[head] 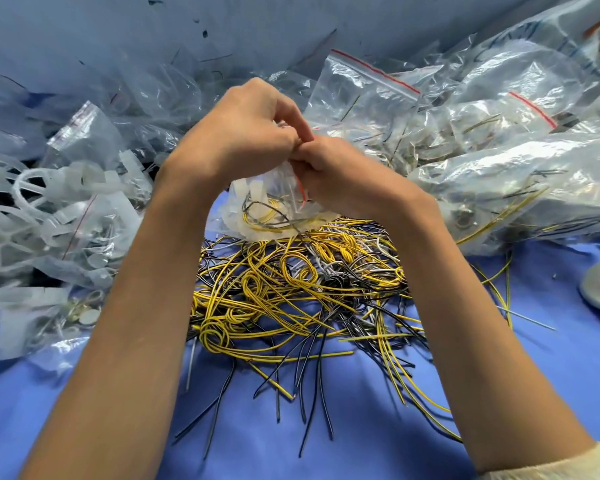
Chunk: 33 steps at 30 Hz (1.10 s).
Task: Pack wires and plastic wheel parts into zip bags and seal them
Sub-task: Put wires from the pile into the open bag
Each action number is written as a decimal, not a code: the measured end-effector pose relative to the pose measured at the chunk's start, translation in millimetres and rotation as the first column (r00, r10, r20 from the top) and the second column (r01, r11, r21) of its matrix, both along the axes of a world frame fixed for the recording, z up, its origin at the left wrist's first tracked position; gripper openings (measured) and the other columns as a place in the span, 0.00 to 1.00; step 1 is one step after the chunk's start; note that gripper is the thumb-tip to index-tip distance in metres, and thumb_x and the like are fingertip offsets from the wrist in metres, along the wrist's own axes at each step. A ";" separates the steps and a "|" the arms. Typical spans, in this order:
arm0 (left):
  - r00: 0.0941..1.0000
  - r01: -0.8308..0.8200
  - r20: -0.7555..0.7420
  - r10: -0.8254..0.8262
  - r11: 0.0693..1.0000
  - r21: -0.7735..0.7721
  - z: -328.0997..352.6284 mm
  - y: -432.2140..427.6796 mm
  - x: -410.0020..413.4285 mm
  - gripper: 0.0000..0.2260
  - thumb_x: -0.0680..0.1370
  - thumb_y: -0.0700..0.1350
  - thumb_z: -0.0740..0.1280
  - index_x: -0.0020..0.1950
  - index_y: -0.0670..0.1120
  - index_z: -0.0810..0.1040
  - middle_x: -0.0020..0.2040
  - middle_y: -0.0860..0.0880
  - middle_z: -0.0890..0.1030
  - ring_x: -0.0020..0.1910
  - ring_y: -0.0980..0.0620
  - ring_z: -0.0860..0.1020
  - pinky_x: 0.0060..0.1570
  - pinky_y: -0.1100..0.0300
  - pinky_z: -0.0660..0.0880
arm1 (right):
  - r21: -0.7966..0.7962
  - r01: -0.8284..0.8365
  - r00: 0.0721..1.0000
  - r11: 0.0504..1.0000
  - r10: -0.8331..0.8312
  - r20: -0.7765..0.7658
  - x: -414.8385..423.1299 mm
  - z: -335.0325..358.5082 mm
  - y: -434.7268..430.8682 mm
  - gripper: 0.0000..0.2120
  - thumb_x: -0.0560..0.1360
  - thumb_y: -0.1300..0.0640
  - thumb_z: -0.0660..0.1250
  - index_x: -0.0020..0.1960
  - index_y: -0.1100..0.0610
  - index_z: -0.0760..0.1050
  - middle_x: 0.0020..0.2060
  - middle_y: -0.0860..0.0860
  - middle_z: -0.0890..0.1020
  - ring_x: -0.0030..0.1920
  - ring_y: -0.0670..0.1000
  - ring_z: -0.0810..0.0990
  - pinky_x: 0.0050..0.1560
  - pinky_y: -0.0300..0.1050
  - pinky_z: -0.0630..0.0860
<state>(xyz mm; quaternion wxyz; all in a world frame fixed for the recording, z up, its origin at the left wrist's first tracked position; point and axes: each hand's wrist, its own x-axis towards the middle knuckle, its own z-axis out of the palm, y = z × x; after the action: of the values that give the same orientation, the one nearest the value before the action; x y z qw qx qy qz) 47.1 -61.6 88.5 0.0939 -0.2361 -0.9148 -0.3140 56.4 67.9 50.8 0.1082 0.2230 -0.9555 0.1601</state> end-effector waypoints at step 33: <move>0.999 0.046 0.030 -0.045 0.998 -0.034 -2.2 1.8 -0.9 0.16 0.73 0.37 0.59 0.42 0.54 0.83 0.17 0.59 0.69 0.19 0.58 0.66 0.19 0.73 0.59 | 0.080 0.042 0.989 0.996 -0.053 0.139 -9.7 -23.4 -4.6 0.12 0.78 0.58 0.61 0.57 0.60 0.78 0.50 0.58 0.81 0.50 0.59 0.78 0.52 0.50 0.76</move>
<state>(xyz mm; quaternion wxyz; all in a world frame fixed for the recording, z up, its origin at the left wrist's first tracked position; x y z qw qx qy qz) 46.2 -59.8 86.3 0.0693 -0.2538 -0.9158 -0.3033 46.7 63.3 27.3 0.0355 0.1921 -0.9713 0.1361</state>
